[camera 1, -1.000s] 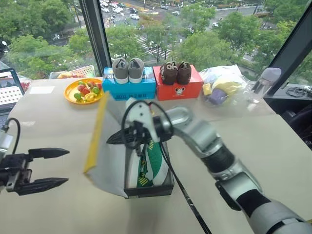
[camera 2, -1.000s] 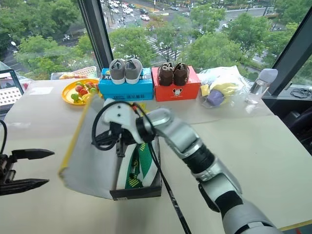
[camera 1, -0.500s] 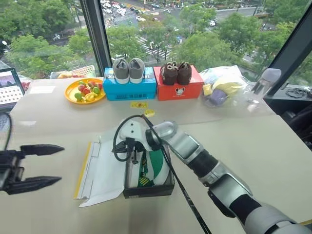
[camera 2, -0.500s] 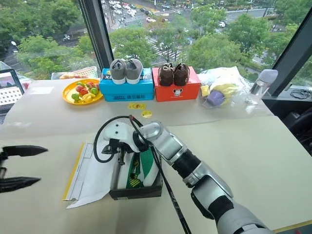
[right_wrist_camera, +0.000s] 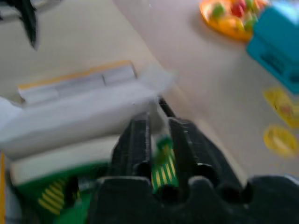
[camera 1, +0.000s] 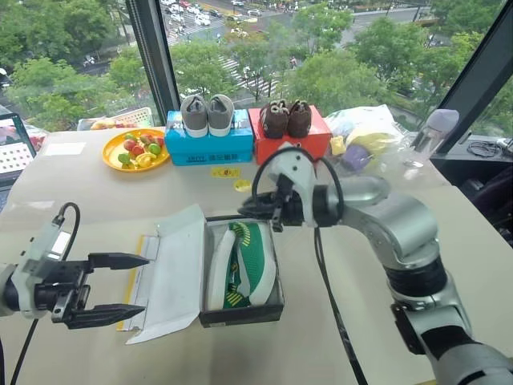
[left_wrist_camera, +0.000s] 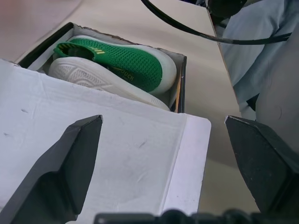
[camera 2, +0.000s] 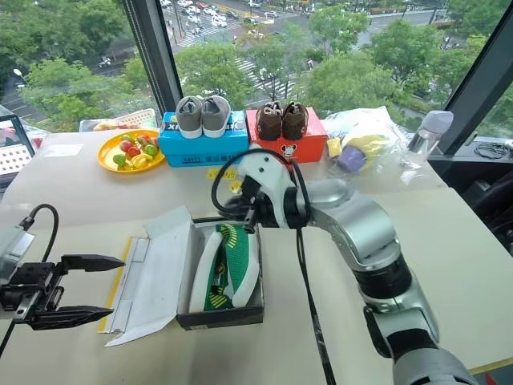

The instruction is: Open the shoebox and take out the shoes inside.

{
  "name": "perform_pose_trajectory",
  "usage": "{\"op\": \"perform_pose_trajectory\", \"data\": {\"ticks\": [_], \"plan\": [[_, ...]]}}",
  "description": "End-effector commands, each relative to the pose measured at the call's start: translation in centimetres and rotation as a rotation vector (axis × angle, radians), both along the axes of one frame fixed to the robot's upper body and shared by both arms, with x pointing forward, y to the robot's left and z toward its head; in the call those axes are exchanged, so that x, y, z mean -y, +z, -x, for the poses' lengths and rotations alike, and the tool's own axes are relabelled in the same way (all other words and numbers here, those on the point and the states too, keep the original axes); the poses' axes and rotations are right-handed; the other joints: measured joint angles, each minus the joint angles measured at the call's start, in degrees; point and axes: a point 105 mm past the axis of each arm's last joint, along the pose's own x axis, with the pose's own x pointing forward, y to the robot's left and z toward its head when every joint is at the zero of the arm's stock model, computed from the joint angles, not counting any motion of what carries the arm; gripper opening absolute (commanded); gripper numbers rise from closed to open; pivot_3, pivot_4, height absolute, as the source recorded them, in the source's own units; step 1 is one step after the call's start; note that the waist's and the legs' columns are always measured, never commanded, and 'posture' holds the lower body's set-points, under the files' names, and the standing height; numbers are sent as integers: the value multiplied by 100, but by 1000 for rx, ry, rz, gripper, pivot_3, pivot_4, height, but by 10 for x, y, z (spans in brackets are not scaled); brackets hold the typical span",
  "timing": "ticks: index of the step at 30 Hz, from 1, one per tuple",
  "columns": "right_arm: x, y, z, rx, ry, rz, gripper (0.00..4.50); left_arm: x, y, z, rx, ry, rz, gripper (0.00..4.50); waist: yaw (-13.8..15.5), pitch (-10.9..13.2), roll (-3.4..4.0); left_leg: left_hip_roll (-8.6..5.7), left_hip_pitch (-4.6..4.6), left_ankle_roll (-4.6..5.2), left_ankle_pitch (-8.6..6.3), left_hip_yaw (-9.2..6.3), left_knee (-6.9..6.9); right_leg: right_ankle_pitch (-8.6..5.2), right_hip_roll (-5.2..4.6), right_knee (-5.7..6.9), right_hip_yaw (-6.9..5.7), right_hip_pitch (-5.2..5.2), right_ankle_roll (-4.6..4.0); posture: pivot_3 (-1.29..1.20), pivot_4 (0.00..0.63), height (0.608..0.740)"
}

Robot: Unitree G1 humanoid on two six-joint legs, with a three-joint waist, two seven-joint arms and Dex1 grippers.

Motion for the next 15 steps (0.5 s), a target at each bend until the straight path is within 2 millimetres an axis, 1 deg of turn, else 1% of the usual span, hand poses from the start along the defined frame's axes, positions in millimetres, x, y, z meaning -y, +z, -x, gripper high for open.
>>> {"op": "perform_pose_trajectory", "data": {"ticks": [1,3,4,6,9,12,15], "plan": [[-7,2,23,11,21,45,2512,1,4,-1,30,-28,-23,4500,-2,0,0,1,-5,0,0,0,0,0,3,0,0,-5,0,0,150,731],[-7,-1,25,-14,-15,60,3256,0,3,-3,29,-29,-30,4500,10,-1,-1,1,-16,0,0,-3,0,0,4,3,-1,-15,-1,0,150,731],[-6,-2,24,-29,-31,61,3492,1,4,-4,28,-29,-28,4500,14,-1,-1,1,-18,0,0,-4,1,0,4,2,-1,-16,-1,0,150,731],[-7,-4,25,-63,-40,59,4231,0,3,-5,27,-31,-30,4500,21,-1,-1,-2,-20,2,0,-3,3,0,1,0,-1,-16,0,0,150,731],[-8,-8,24,-86,-52,63,4231,0,2,-6,28,-36,-40,4500,29,0,-1,-3,-27,11,-5,-2,11,0,-2,-4,-2,-16,1,0,150,731],[-5,-24,18,-84,-80,127,4231,-1,3,-7,31,-34,-39,4500,33,0,-1,-4,-33,17,-8,-3,12,0,-2,-6,-4,-19,1,0,150,731],[2,-45,2,-54,-143,214,4231,-2,2,-9,35,-32,-39,4500,32,-1,-1,-6,-36,-4,4,-2,11,0,-2,-6,-5,-22,1,0,150,731]]}}
